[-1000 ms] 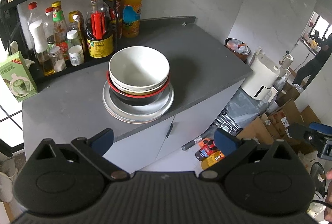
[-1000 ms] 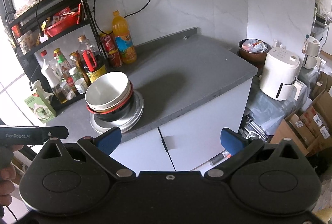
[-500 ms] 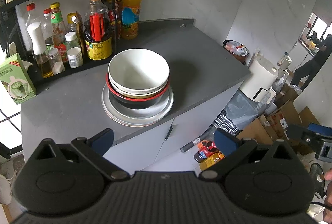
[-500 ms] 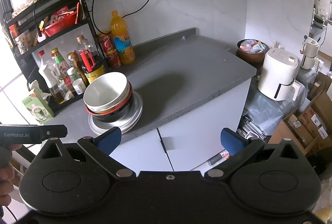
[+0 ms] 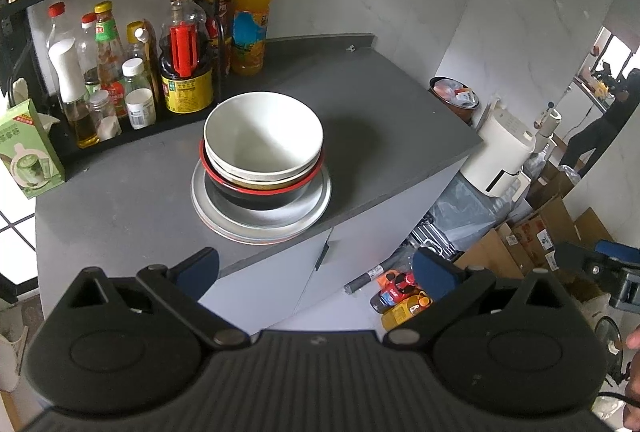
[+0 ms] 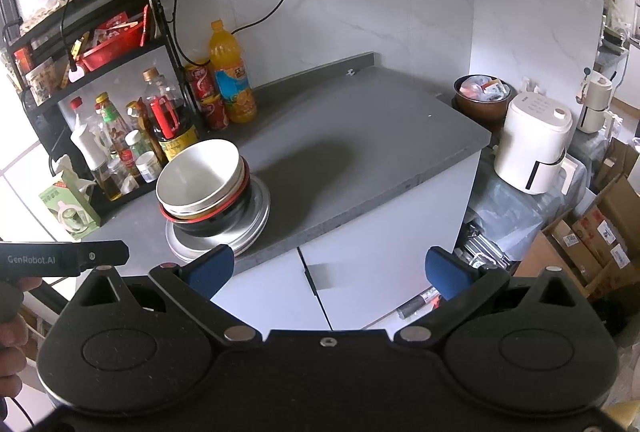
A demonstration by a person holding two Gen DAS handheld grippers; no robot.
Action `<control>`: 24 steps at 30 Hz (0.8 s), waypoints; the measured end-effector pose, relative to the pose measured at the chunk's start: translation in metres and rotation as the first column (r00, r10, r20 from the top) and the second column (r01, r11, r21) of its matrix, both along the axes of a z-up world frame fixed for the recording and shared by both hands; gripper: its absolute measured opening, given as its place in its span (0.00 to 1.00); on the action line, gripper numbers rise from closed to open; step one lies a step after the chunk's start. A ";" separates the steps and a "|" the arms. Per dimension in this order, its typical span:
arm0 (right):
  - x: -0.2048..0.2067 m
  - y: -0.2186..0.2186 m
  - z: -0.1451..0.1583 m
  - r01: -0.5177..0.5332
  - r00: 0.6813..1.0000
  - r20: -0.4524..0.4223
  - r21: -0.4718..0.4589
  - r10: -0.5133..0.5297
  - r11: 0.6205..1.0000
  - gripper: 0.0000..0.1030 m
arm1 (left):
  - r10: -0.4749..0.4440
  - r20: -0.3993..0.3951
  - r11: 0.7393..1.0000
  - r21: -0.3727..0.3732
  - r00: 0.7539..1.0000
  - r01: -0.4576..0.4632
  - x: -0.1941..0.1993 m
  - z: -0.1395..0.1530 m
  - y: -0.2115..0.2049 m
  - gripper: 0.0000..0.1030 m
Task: Organize plates and bowls
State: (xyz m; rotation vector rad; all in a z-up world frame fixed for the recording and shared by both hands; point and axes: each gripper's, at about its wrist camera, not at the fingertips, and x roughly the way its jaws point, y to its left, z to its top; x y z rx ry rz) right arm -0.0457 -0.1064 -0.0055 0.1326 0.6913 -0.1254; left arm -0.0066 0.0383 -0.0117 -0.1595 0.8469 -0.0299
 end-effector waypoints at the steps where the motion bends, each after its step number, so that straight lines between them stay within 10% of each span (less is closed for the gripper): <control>1: 0.000 -0.001 0.000 0.001 1.000 0.004 0.004 -0.001 1.000 1.00 | -0.002 0.003 1.000 0.003 1.000 0.002 0.000 0.000 0.000 0.99; 24: 0.002 -0.001 -0.001 0.012 1.000 0.005 0.015 -0.013 1.000 1.00 | 0.002 0.018 1.000 0.022 1.000 -0.002 0.009 0.006 0.010 0.99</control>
